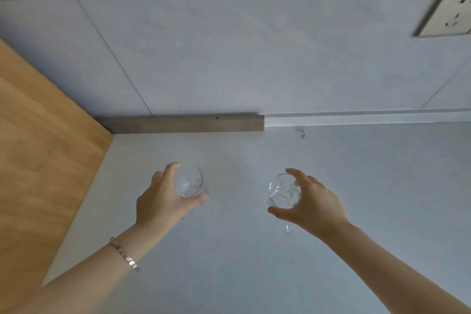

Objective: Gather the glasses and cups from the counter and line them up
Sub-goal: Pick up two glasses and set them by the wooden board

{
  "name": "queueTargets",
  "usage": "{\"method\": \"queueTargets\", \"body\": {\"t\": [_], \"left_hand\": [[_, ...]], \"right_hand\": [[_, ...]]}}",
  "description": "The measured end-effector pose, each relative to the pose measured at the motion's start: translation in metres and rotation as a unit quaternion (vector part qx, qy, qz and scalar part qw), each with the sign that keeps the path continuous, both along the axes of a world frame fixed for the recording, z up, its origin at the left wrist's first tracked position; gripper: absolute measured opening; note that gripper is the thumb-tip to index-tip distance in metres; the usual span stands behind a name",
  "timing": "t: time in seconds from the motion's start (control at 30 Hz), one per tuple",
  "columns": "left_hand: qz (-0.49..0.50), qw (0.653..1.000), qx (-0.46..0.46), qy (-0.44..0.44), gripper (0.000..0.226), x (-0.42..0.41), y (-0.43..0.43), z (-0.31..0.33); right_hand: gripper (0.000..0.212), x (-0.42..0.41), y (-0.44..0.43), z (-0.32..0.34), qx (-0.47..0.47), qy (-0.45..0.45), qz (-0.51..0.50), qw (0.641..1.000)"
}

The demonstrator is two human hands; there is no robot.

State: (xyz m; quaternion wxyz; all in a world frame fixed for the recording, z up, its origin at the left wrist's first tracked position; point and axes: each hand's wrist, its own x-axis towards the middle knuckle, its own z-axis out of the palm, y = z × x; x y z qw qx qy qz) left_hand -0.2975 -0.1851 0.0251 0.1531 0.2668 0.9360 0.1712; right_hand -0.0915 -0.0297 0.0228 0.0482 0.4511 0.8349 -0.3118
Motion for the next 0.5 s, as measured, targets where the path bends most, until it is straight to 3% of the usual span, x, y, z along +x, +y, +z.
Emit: {"method": "queueTargets", "body": {"t": [0.27,0.5], "left_hand": [[0.029,0.998,-0.013,0.056,0.082,-0.191,-0.043,-0.016],[0.056,0.998,0.025,0.013,0.087,-0.295,-0.019,-0.049]], "right_hand": [[0.089,-0.160,-0.066,-0.010,-0.019,0.023,0.002,1.000],[0.092,-0.245,-0.081,-0.031,-0.018,0.007,0.012,1.000]]}}
